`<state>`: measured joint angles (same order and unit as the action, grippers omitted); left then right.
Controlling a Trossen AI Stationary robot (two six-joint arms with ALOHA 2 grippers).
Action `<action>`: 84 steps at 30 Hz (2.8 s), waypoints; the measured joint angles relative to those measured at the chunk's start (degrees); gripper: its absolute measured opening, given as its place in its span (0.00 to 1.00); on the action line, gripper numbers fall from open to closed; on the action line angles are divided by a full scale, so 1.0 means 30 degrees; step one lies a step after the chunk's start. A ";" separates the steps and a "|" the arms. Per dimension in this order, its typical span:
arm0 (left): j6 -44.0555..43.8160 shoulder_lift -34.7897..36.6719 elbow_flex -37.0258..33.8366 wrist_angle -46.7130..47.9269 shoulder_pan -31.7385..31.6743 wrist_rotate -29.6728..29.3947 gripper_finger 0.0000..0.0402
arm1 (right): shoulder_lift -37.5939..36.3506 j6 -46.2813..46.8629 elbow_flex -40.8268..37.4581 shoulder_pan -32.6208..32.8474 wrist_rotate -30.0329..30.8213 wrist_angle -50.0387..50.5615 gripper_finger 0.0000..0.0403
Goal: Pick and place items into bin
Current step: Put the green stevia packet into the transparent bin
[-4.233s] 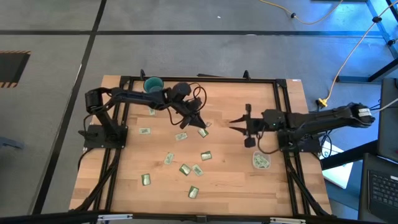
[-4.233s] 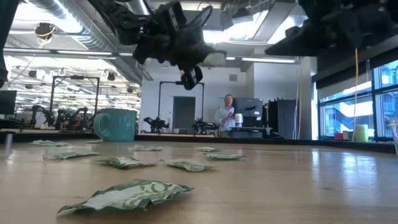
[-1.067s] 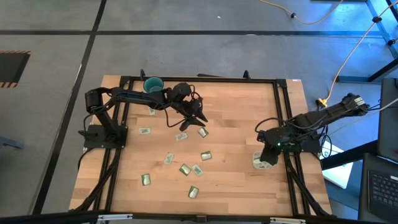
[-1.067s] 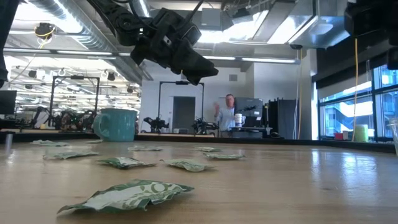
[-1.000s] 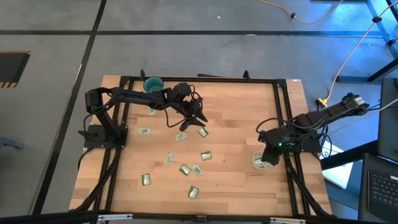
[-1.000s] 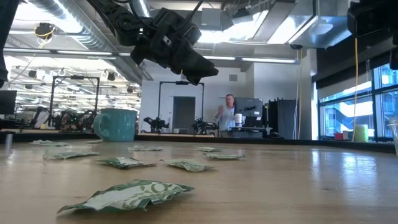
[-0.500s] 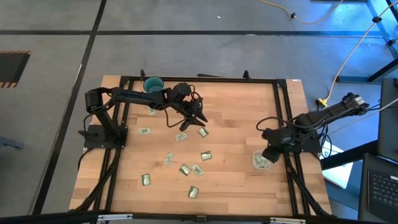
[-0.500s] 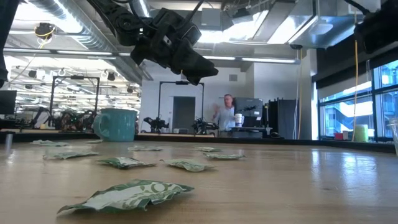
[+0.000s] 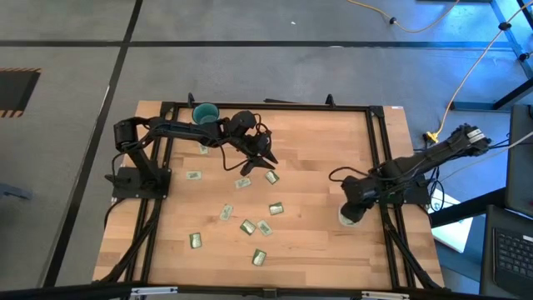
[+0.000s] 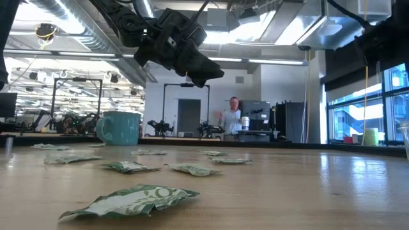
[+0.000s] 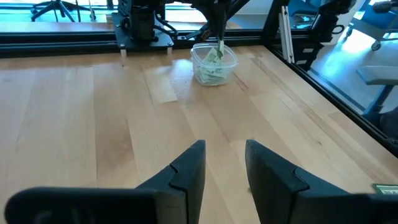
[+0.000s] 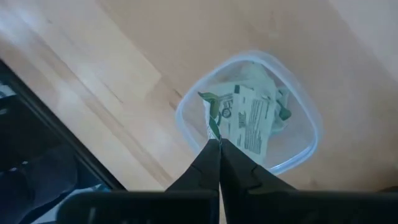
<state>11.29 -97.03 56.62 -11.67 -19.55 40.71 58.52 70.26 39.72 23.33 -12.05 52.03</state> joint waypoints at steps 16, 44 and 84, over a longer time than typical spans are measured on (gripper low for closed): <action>0.0000 0.0000 0.0000 0.0646 -0.0002 0.0000 0.26 | 0.2458 -0.0200 0.0000 0.0000 -0.1221 -0.0343 0.01; 0.3645 0.0007 -0.0015 0.5014 0.1165 -0.5819 0.26 | -0.2188 -0.3603 0.0168 -0.1034 0.4796 0.1327 0.23; 0.3911 -0.4736 0.0324 0.3908 0.2754 -1.1220 0.08 | -0.6511 -0.9588 0.0036 -0.2499 0.8356 -0.1822 0.23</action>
<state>23.02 -111.24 57.59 0.06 -11.29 7.05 38.98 41.50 39.83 15.84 13.02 46.57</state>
